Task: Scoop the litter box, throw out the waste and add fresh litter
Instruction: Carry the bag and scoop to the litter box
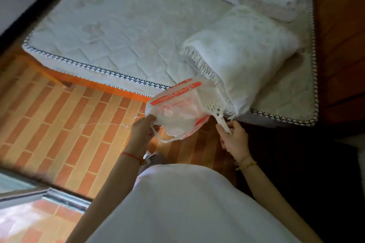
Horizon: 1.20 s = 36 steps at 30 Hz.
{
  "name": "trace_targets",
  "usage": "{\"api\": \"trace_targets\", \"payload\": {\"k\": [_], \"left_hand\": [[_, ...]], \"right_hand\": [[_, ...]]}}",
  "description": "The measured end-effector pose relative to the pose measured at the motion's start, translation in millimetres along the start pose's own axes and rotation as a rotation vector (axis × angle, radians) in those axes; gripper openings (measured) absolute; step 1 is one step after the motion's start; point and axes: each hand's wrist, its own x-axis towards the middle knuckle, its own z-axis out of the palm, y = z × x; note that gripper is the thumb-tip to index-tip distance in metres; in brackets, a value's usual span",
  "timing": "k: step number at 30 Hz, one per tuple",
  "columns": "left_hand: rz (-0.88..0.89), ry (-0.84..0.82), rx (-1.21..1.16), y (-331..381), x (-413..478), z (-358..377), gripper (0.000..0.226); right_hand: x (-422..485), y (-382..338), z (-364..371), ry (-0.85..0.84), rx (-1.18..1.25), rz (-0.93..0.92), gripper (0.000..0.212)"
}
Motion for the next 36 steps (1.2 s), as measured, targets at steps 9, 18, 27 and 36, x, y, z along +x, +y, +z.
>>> {"api": "trace_targets", "payload": {"k": [9, 18, 27, 36], "left_hand": [[-0.019, 0.246, -0.181, 49, 43, -118, 0.016], [0.022, 0.467, -0.343, 97, 82, -253, 0.013], [0.034, 0.656, -0.484, 122, 99, -349, 0.025], [0.02, 0.799, -0.61, 158, 143, -410, 0.016]], "right_hand": [[29, -91, 127, -0.226, -0.097, -0.173, 0.023], [40, -170, 281, -0.416, -0.209, -0.304, 0.021], [38, -236, 402, -0.577, -0.286, -0.438, 0.018], [68, -296, 513, -0.7, -0.387, -0.569, 0.019]]}}
